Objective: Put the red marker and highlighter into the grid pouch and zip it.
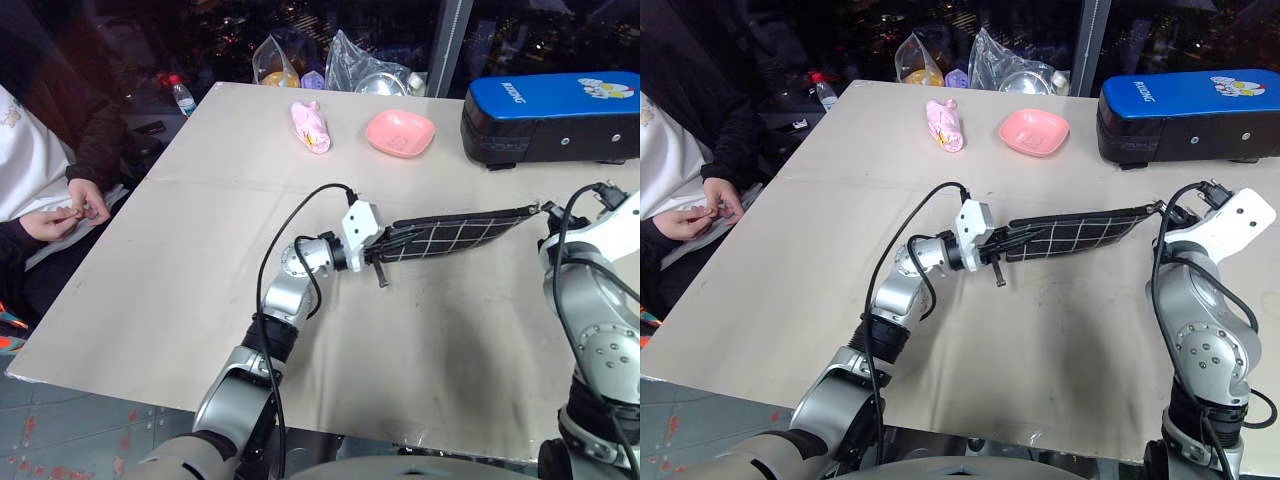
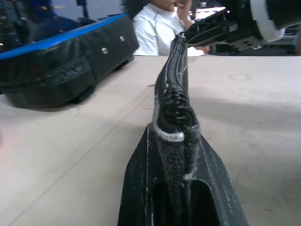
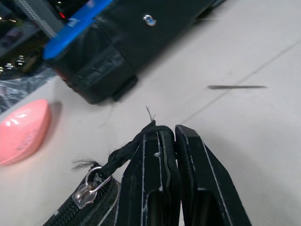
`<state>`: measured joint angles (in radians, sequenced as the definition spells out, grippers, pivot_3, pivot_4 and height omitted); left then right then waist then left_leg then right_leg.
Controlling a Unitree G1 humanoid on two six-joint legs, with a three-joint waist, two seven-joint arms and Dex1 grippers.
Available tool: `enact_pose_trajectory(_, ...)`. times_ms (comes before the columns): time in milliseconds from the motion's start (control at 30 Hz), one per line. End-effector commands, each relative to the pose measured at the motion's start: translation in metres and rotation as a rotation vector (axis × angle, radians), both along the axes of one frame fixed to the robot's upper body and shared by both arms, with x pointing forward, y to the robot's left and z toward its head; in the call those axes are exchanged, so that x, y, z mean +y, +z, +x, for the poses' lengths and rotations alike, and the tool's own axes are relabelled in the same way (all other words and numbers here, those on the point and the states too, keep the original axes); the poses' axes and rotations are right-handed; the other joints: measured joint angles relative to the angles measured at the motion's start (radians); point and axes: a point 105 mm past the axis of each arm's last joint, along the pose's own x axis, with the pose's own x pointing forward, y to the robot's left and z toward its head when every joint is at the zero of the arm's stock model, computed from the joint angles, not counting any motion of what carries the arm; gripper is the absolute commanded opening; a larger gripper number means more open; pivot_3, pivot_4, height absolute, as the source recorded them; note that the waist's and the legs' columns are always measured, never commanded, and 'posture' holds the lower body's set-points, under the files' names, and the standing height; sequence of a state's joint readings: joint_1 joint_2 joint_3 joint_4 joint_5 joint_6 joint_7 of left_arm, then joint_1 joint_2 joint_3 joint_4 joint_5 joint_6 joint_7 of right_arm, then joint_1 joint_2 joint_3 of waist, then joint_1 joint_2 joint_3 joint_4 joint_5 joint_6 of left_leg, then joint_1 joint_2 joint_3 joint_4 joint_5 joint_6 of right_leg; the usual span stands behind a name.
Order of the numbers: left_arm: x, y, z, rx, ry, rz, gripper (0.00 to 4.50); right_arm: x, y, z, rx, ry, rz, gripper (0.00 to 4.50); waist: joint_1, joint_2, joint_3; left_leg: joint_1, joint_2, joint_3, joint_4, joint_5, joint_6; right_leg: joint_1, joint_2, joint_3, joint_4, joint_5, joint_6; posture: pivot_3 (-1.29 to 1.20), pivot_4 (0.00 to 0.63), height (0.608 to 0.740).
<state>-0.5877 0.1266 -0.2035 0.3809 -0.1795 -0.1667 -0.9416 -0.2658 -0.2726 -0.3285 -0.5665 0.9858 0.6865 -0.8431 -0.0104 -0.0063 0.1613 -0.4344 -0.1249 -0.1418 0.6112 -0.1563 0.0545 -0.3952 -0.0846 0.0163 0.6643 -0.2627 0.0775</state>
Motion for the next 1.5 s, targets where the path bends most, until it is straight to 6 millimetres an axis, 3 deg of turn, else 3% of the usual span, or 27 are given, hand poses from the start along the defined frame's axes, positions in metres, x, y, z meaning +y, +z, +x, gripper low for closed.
enact_pose_trajectory(33,0.009,0.017,0.009,-0.075,0.058,-0.037,0.00,-0.002,0.020,0.001,-0.079,0.054,-0.054,0.11,0.000,0.000,0.000,0.000,0.000,0.000,0.000,0.000,0.000,0.000,0.000,0.000,0.000,0.000,0.000,0.00,0.150,0.740)
enact_pose_trajectory(133,0.014,0.030,0.017,-0.145,0.109,-0.070,0.00,0.006,0.019,0.003,-0.052,0.193,-0.124,0.99,0.000,0.000,0.000,0.000,0.000,0.000,0.000,0.000,0.000,0.000,0.000,0.000,0.000,0.000,0.000,0.00,0.150,0.740)
enact_pose_trajectory(267,0.020,0.043,0.026,-0.237,0.169,-0.084,0.00,-0.002,0.020,0.001,0.003,0.259,-0.324,2.98,0.001,0.001,0.001,0.000,0.000,0.000,0.000,0.000,0.000,0.000,-0.001,0.000,0.000,0.000,0.000,0.00,0.150,0.740)
enact_pose_trajectory(367,0.024,0.051,0.029,-0.315,0.186,-0.076,0.00,-0.018,0.018,-0.001,0.011,0.234,-0.343,4.36,0.000,0.001,0.001,-0.001,0.000,0.000,-0.001,0.000,0.000,0.000,-0.001,-0.001,-0.001,0.000,0.000,0.00,0.150,0.740)
enact_pose_trajectory(467,0.024,0.050,0.029,-0.369,0.173,-0.028,0.00,-0.026,0.015,-0.002,0.033,0.244,-0.416,4.45,0.000,0.001,0.001,-0.001,0.000,0.001,-0.001,0.000,0.000,0.000,-0.001,0.000,0.000,0.000,0.000,0.00,0.150,0.740)
enact_pose_trajectory(700,0.038,-0.012,0.026,-0.398,0.106,0.297,0.00,-0.026,-0.004,-0.011,0.059,0.321,-0.439,4.45,-0.001,0.001,0.001,0.000,0.000,0.001,-0.002,0.000,0.000,0.000,-0.001,0.000,0.000,0.000,0.000,0.00,0.150,0.740)
enact_pose_trajectory(733,0.041,-0.021,0.023,-0.386,0.084,0.326,0.63,-0.023,-0.006,-0.013,0.056,0.351,-0.441,4.50,-0.001,0.001,0.001,0.000,0.000,0.001,-0.002,0.000,0.000,0.000,-0.001,0.000,0.000,0.000,0.000,0.00,0.150,0.740)
enact_pose_trajectory(833,0.050,-0.040,0.013,-0.360,0.014,0.391,1.85,-0.012,-0.017,-0.022,0.073,0.492,-0.513,4.50,-0.002,0.001,0.001,0.000,0.000,0.001,-0.002,0.000,0.000,0.000,-0.001,0.000,0.000,0.000,0.000,0.00,0.150,0.740)
enact_pose_trajectory(967,0.066,-0.045,-0.002,-0.206,-0.037,0.310,3.90,-0.001,-0.023,-0.045,-0.010,0.698,-0.631,4.50,-0.002,0.001,0.001,0.000,0.000,0.001,-0.002,0.000,0.000,0.000,-0.001,-0.001,-0.001,0.000,0.001,0.00,0.150,0.740)
enact_pose_trajectory(1000,0.071,-0.044,-0.006,-0.145,-0.042,0.274,4.34,-0.002,-0.028,-0.049,-0.011,0.748,-0.655,4.50,-0.003,0.001,0.001,0.000,0.000,0.000,-0.002,0.000,0.000,0.000,-0.001,-0.001,-0.001,0.000,0.000,0.00,0.150,0.740)
enact_pose_trajectory(1033,0.075,-0.043,-0.010,-0.085,-0.044,0.236,4.47,-0.004,-0.033,-0.052,0.000,0.785,-0.671,4.50,-0.006,0.001,0.001,0.000,0.000,0.000,-0.002,0.000,0.000,0.000,-0.001,-0.001,-0.001,0.000,0.000,0.00,0.150,0.740)
enact_pose_trajectory(1167,0.095,-0.030,-0.022,0.179,0.022,0.057,4.47,-0.017,-0.055,-0.064,0.050,0.945,-0.680,4.50,-0.009,0.001,0.001,0.001,0.001,0.000,-0.001,0.000,0.000,0.001,-0.001,0.000,-0.001,0.000,0.000,0.00,0.150,0.740)
enact_pose_trajectory(1267,0.113,-0.034,-0.033,0.293,0.126,0.047,4.47,-0.032,-0.067,-0.072,0.064,1.064,-0.673,4.50,-0.010,0.002,0.001,0.001,0.002,0.001,0.000,0.000,0.000,0.001,0.000,0.000,-0.001,0.000,0.000,0.00,0.150,0.740)
enact_pose_trajectory(1500,0.121,-0.040,-0.059,0.324,0.265,0.082,4.47,-0.052,-0.075,-0.068,0.022,1.172,-0.655,4.50,0.000,0.002,0.001,0.001,0.002,0.001,-0.001,-0.003,-0.004,0.002,-0.001,0.004,-0.001,-0.002,-0.004,0.00,0.150,0.740)
